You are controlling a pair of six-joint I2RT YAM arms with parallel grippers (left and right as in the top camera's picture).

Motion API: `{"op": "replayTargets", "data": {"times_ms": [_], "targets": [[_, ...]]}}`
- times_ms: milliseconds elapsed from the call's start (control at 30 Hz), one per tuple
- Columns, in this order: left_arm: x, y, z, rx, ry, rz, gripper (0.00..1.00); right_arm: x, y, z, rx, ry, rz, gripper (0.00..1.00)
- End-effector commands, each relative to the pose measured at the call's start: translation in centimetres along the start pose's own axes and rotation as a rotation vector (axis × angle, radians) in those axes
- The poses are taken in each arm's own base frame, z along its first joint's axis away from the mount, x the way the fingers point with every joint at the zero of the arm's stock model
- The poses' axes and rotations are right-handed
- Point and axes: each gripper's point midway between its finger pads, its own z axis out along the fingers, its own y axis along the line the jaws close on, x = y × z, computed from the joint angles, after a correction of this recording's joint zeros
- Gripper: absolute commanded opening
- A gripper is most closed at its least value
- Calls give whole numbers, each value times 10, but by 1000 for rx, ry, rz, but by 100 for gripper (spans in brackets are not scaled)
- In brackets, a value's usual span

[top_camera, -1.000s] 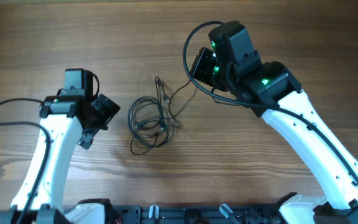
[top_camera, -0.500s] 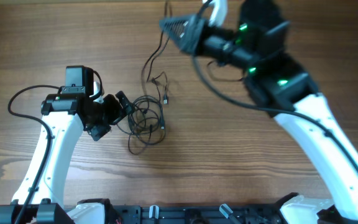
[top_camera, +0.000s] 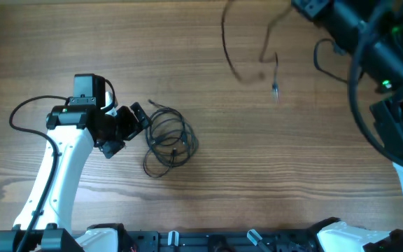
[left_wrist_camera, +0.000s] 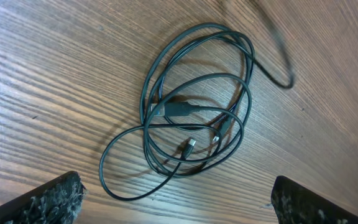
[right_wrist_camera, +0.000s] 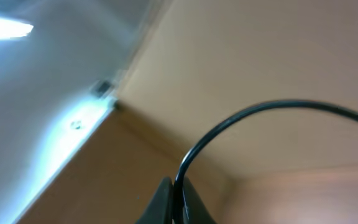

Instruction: Untangle cables

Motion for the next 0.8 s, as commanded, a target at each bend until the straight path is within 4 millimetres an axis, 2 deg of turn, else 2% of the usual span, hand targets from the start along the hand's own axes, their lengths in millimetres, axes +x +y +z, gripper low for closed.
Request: {"op": "replayTargets", "data": {"times_ms": [0,100,133,233,333,400,500,600,767], "targets": [[4,-21,-4,111,28,113,100,13,-33,11,116,50,-36,5],[20,-65,-17,379,115,195,100,55,-26,21,10,273,-2,5],[25,-81,-25,477,154,175,100,70,-18,22,-53,355,-5,4],[34,-106,-42,619,274,15,100,95,-8,23,-171,505,1,4],[39,-119,-55,678,390,-153,100,108,-4,22,-236,584,-1,5],[37,-122,-57,662,450,-316,100,112,-2,21,-254,605,2,5],[33,-129,-61,663,503,-455,100,118,7,13,-336,647,-56,5],[28,-142,-74,732,537,-454,100,127,14,3,-436,692,-149,5],[33,-161,-103,842,663,-411,100,144,-8,2,-396,752,-184,6]]}}
